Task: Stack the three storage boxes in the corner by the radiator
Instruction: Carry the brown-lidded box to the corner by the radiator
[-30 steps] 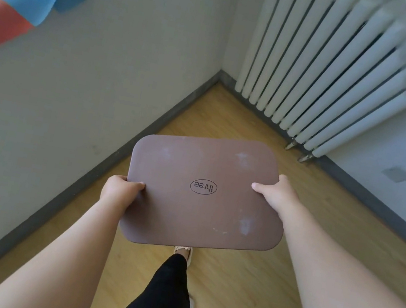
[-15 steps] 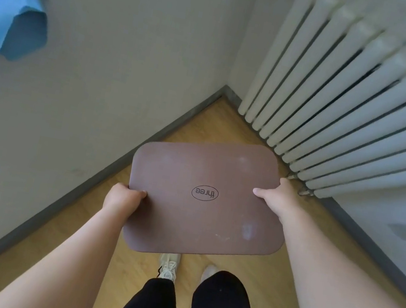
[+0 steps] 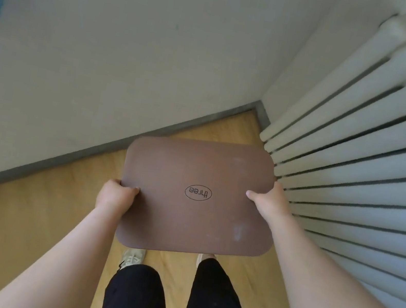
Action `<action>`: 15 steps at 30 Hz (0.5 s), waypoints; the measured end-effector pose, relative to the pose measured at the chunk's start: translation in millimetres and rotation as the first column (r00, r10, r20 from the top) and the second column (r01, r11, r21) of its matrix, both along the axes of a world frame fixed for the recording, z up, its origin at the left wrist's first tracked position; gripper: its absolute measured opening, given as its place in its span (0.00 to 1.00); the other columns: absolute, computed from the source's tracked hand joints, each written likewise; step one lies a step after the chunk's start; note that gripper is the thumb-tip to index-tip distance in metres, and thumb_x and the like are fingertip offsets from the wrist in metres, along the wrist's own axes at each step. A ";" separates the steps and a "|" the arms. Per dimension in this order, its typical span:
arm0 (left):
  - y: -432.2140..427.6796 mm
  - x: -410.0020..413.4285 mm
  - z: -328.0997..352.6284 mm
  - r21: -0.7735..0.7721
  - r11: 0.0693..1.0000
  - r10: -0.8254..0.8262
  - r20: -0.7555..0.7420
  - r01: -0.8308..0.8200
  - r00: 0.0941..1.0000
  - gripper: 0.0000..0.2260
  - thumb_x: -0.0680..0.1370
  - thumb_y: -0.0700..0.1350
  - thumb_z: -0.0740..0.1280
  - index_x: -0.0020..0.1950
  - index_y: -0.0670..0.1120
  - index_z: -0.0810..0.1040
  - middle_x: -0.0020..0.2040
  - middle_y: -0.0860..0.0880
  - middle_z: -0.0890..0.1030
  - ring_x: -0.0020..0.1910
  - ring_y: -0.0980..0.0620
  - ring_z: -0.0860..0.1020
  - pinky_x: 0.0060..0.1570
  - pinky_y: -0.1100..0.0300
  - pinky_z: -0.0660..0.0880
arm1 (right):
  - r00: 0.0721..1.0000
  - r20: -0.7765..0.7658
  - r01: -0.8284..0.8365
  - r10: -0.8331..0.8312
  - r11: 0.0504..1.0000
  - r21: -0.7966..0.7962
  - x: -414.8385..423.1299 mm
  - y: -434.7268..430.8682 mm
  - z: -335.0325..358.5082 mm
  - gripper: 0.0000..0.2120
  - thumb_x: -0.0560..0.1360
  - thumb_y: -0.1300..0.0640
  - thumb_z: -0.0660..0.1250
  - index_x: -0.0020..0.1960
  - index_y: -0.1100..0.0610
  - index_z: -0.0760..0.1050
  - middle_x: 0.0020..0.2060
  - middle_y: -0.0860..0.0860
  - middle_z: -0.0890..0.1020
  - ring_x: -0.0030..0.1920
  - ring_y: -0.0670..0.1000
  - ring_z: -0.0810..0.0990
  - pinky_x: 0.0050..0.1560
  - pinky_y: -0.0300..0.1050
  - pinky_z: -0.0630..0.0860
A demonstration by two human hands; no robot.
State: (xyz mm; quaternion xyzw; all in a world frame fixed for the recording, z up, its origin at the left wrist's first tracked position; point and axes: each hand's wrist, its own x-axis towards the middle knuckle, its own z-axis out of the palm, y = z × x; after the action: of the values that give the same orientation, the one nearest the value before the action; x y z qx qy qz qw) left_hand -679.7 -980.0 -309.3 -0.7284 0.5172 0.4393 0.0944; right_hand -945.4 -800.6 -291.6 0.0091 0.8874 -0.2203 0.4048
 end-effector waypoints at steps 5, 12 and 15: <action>13.9 -20.8 -27.3 -0.005 0.992 0.129 -0.009 -0.129 0.992 0.13 0.74 0.46 0.69 0.55 0.41 0.78 0.47 0.42 0.83 0.46 0.41 0.79 0.44 0.54 0.73 | 0.996 0.010 -0.084 0.084 0.996 0.004 -41.0 -16.3 -29.0 0.34 0.71 0.54 0.74 0.72 0.59 0.63 0.65 0.56 0.76 0.63 0.60 0.77 0.63 0.56 0.74; 1.1 -48.0 -111.7 -0.036 0.971 0.236 -0.048 -0.237 0.971 0.15 0.76 0.45 0.68 0.60 0.42 0.74 0.48 0.44 0.79 0.43 0.44 0.75 0.43 0.54 0.70 | 0.994 0.010 -0.106 0.106 0.994 0.031 -74.3 -47.9 -120.6 0.32 0.70 0.54 0.76 0.68 0.59 0.65 0.62 0.57 0.78 0.59 0.60 0.78 0.61 0.57 0.75; -11.0 -58.2 -166.5 -0.075 0.970 0.229 -0.034 -0.231 0.973 0.14 0.75 0.45 0.68 0.59 0.41 0.75 0.49 0.43 0.80 0.42 0.44 0.74 0.43 0.55 0.70 | 0.995 -0.003 -0.103 0.103 0.994 0.045 -85.4 -65.0 -178.5 0.34 0.69 0.54 0.76 0.69 0.59 0.65 0.63 0.58 0.77 0.60 0.61 0.78 0.61 0.56 0.75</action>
State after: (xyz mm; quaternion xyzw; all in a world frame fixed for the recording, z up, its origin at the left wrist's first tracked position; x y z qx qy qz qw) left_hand -737.9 -991.0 -475.9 -0.7811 0.4472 0.4357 0.0079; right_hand -1030.8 -865.6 -470.1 -0.0285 0.8924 -0.1792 0.4130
